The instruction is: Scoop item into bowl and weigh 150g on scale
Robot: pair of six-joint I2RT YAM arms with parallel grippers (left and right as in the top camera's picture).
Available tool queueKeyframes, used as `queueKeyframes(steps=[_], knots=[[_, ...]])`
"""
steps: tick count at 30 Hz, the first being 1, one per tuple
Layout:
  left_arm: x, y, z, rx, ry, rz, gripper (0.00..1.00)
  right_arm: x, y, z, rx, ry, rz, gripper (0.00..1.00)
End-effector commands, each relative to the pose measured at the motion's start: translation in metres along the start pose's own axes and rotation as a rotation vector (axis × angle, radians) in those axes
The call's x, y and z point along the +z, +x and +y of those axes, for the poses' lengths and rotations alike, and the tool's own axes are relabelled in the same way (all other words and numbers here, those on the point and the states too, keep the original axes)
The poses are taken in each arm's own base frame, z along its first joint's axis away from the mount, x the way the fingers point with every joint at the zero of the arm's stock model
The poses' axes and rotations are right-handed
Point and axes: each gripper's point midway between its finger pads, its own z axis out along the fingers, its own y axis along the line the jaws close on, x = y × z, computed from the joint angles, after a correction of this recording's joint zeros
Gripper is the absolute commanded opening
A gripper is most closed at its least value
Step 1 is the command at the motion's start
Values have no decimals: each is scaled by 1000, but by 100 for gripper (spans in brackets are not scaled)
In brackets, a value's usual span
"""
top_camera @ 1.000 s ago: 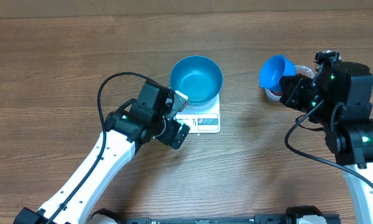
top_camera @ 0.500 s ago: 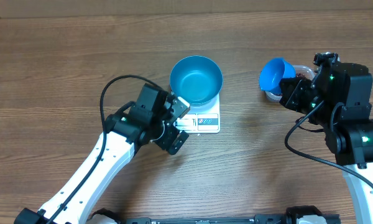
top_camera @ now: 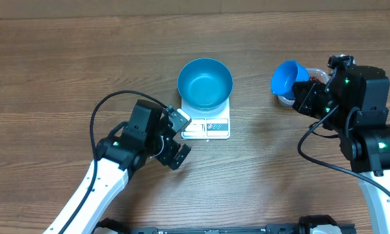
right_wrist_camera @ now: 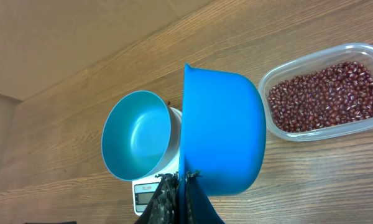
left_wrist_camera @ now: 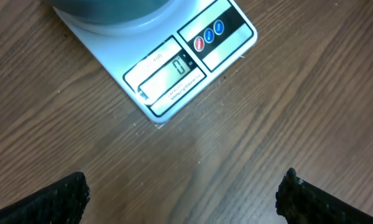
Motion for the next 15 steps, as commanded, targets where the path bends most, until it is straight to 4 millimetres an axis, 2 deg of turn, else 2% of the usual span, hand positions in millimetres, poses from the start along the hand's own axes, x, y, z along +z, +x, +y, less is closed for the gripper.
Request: queueKeyframes(steps=[1, 8, 12, 15], knots=[[-13, -2, -5, 1, 9, -36, 100, -13, -14, 7, -14, -14, -55, 4], [-19, -5, -4, -12, -6, -59, 100, -14, -14, 7, -15, -15, -56, 4], [-19, 4, 6, -68, -86, -18, 100, -14, -14, 7, -15, -15, -56, 4], [-23, 6, -1, -56, -83, -15, 100, -13, -13, 7, -15, -14, -54, 4]])
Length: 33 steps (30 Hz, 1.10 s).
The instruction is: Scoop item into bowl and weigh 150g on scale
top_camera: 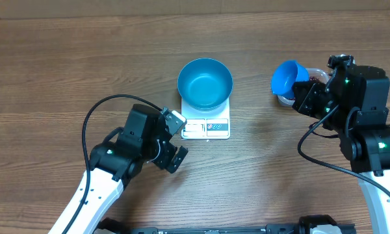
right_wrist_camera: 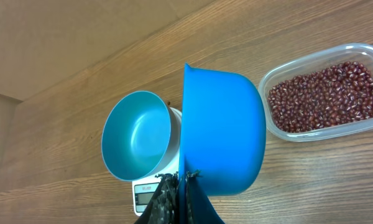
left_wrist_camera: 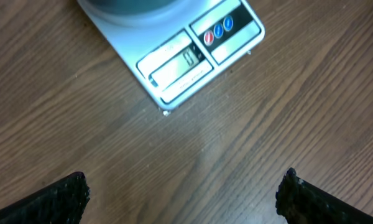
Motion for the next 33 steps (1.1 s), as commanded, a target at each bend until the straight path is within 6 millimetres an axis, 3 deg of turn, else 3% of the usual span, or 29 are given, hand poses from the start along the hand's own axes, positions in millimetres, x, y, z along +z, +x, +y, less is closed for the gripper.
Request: queueKeyframes(steps=[1, 9, 16, 33], knots=[[-7, 1, -4, -5, -30, -16, 100, -13, -13, 7, -13, -13, -53, 4], [1, 13, -10, -12, -23, -39, 100, -13, -10, 5, -10, -7, -39, 4], [1, 3, -9, -20, -29, -84, 100, -13, -10, 5, -10, -7, -39, 4], [6, 0, -8, -20, -28, -85, 99, -13, -15, 8, -15, -17, -59, 4]])
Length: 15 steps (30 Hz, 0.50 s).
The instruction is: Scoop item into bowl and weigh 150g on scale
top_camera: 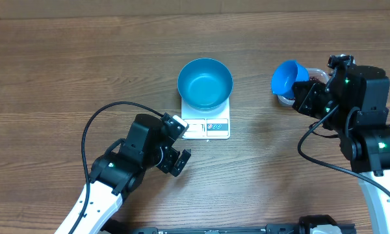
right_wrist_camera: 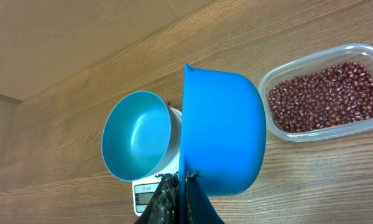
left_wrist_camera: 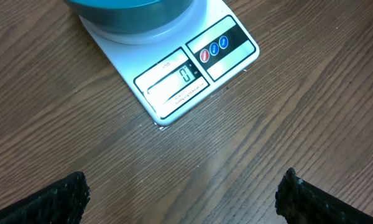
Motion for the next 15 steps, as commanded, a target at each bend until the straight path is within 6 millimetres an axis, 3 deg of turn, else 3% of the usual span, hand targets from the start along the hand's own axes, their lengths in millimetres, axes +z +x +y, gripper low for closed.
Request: queueKeyframes(steps=[1, 15], knots=[[3, 3, 1, -18, -4, 13, 99, -13, -14, 8, -14, -17, -58, 4], [5, -3, 2, -15, -7, -8, 100, -13, -14, 7, -15, -16, -57, 4]])
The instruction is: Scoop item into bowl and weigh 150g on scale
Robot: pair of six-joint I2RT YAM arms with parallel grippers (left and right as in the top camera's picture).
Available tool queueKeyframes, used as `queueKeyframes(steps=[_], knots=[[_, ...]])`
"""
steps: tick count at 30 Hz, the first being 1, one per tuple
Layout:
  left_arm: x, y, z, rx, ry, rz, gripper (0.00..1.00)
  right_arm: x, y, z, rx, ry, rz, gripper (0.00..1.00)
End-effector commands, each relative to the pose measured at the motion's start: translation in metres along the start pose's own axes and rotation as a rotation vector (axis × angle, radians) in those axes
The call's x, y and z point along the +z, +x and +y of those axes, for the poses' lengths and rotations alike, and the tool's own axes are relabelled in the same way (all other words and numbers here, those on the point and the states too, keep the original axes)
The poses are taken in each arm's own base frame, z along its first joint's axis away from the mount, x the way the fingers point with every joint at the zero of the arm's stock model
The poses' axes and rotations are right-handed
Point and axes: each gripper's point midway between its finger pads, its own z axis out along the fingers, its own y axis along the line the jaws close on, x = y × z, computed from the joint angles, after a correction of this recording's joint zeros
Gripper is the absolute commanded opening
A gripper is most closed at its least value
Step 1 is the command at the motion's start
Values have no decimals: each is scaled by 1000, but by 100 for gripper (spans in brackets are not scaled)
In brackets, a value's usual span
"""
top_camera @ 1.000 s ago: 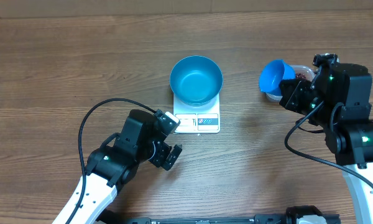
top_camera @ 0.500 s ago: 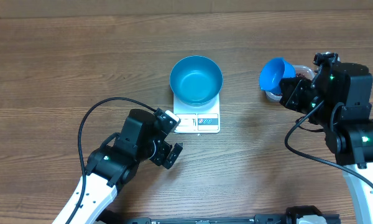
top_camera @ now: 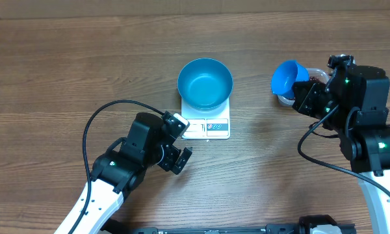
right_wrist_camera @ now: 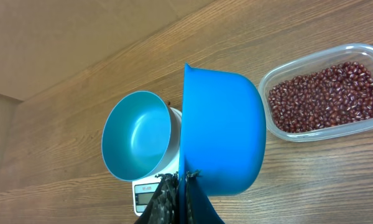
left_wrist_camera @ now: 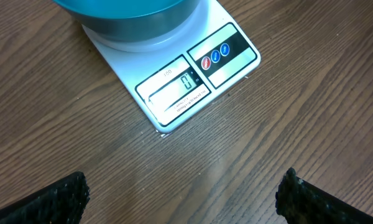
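An empty teal bowl [top_camera: 205, 83] stands on the white scale [top_camera: 207, 127], whose display [left_wrist_camera: 175, 87] reads 0. My left gripper [top_camera: 179, 150] hangs open just near-left of the scale, its fingertips [left_wrist_camera: 62, 198] wide apart over bare wood. At the right, my right gripper [right_wrist_camera: 181, 184] is shut on the handle of a blue scoop [right_wrist_camera: 224, 127], held above the table. The scoop [top_camera: 288, 78] is beside a clear tub of red beans [right_wrist_camera: 326, 93]. In the overhead view the tub [top_camera: 318, 75] is mostly hidden by the arm.
The wooden table [top_camera: 65, 71] spreads wide on the left and at the back. A black cable [top_camera: 97, 123] loops from the left arm. The right arm's body [top_camera: 370, 130] fills the right edge.
My left gripper has shifted slightly toward the scale; the scale sits a little fuller in the left wrist view. The right gripper and scoop have not moved.
My left gripper stood open close to the scale's near-left corner, then drew back a little to the near left, and now rests open just short of the scale. The display read 0 throughout. The right gripper held the blue scoop still beside the bean tub.
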Motion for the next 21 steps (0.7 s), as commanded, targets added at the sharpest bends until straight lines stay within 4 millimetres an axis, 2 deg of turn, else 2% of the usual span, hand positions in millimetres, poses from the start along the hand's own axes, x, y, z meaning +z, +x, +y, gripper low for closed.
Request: queueKeyframes(steps=[1, 11, 16, 19, 21], knots=[[2, 2, 1, -17, -6, 7, 100, -13, -14, 7, -15, -16, -57, 4], [2, 2, 1, -17, -6, 7, 99, -12, -12, 5, -14, -5, -44, 4], [2, 2, 1, -17, -5, 7, 100, 7, -7, -6, -8, 46, 21, 4], [2, 2, 1, -17, -5, 7, 100, 17, -14, -12, -42, 113, 79, 4], [2, 2, 1, -17, -5, 7, 99, 20, -27, -15, -83, 168, 101, 4]])
